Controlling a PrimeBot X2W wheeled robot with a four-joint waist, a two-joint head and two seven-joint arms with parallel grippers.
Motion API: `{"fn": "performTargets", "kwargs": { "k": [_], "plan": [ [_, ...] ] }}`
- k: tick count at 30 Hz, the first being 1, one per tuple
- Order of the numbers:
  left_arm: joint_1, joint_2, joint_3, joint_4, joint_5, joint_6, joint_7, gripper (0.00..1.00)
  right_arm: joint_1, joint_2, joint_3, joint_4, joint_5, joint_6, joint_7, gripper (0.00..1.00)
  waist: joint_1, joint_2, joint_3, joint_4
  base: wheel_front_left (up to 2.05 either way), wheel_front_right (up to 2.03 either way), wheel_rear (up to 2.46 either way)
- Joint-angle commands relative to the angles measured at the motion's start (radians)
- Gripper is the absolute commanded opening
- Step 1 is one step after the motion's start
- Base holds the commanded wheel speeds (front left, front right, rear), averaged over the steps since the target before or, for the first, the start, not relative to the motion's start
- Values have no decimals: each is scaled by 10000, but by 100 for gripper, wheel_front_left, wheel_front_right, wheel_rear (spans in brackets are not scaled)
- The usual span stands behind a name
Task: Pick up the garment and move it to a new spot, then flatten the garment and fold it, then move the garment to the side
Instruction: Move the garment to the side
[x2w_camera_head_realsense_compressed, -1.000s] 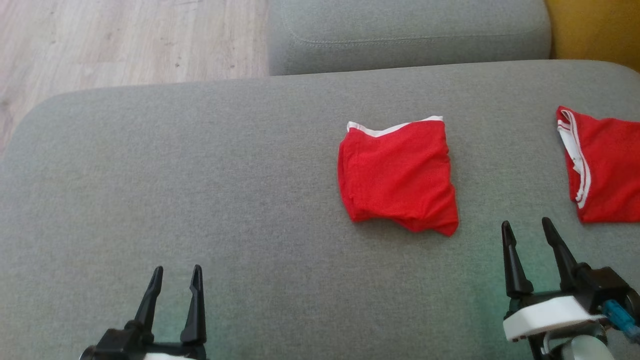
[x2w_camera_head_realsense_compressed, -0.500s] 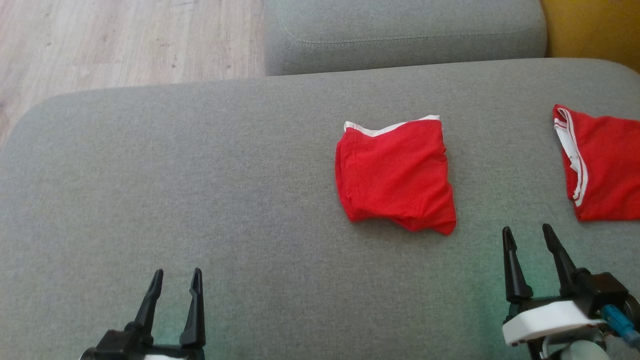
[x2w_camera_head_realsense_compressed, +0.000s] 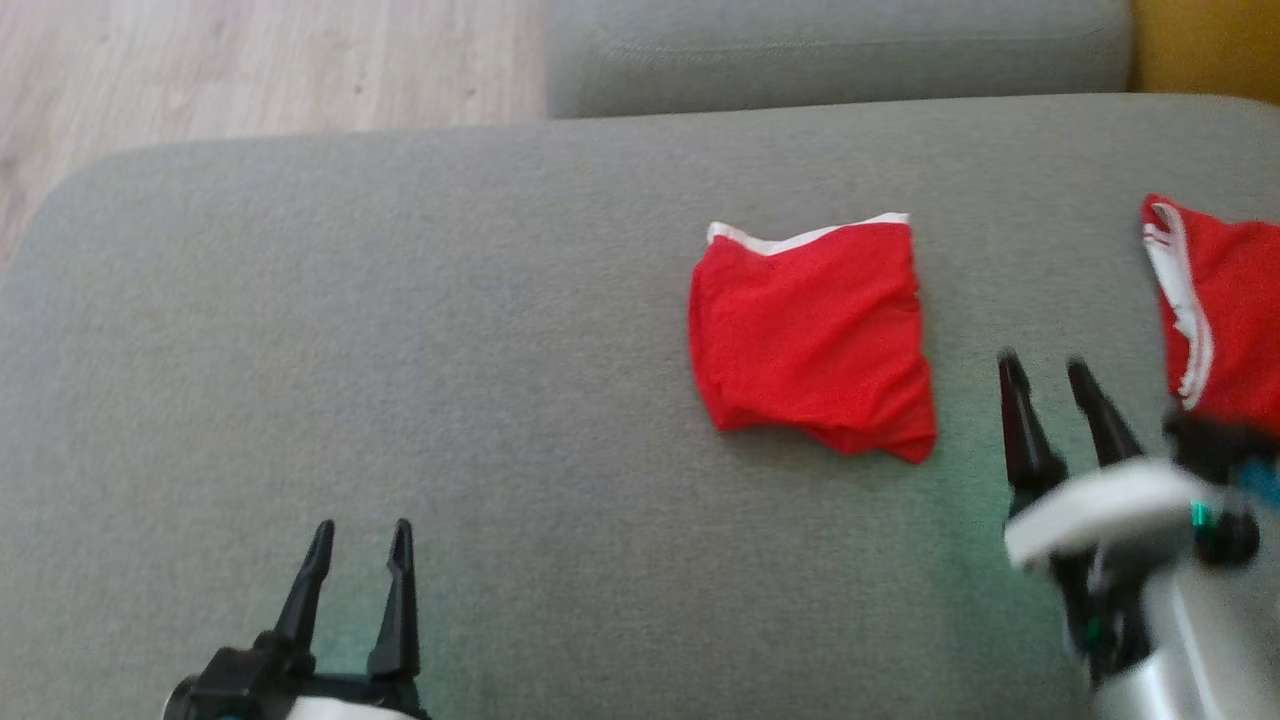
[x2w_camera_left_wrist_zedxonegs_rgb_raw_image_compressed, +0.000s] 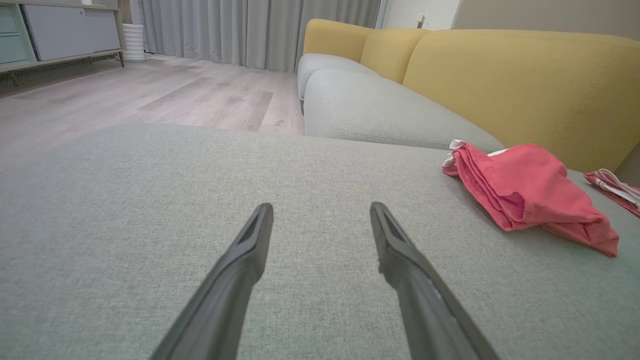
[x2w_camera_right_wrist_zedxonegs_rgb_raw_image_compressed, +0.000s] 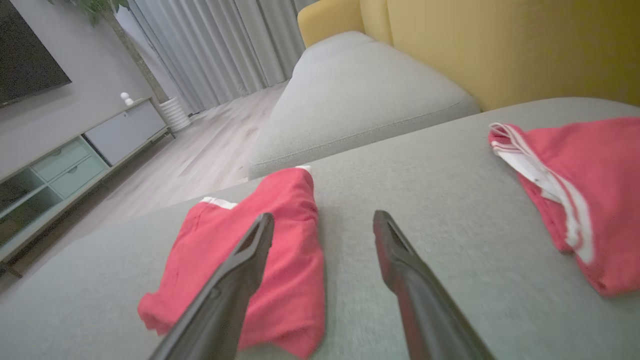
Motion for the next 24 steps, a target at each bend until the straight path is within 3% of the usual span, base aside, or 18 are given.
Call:
{"fn": "performTargets", "kwargs": {
  "k": [1, 5, 9, 17, 22, 23, 24],
  "plan": [
    [-511, -28, 175, -310, -121, 16, -51, 100, -947, -298, 262, -326, 266, 67, 924, 100, 0, 0, 213, 230, 0, 0, 0],
    [-678, -102, -3, -268, -173, 16, -51, 100, -1955, -313, 151, 381, 753, 67, 2882, 100, 0, 0, 424, 573, 0, 0, 0],
    [-783, -173, -275, -193, -211, 16, -51, 100, -2757, -338, -144, 1466, 301, 67, 3623, 100, 0, 0, 558, 950, 0, 0, 0],
    [-887, -256, -467, -112, -292, 16, -51, 100, -3714, -118, -904, 3622, -694, 67, 3933, 100, 0, 0, 669, 1422, 0, 0, 0],
    [-936, -276, -482, -118, -287, 16, -51, 100, -4165, 80, -1350, 4462, -117, 67, 4065, 100, 0, 0, 707, 1503, 0, 0, 0],
    [-946, -281, -478, -125, -283, 16, -51, 100, -4256, 117, -1456, 4586, 162, 67, 4039, 0, 0, 0, 712, 1505, 0, 0, 0],
    [-949, -285, -462, -137, -282, 16, -51, 100, -4337, 149, -1539, 4692, 458, 67, 4040, 0, 0, 0, 713, 1485, 0, 0, 0]
  ]
}}
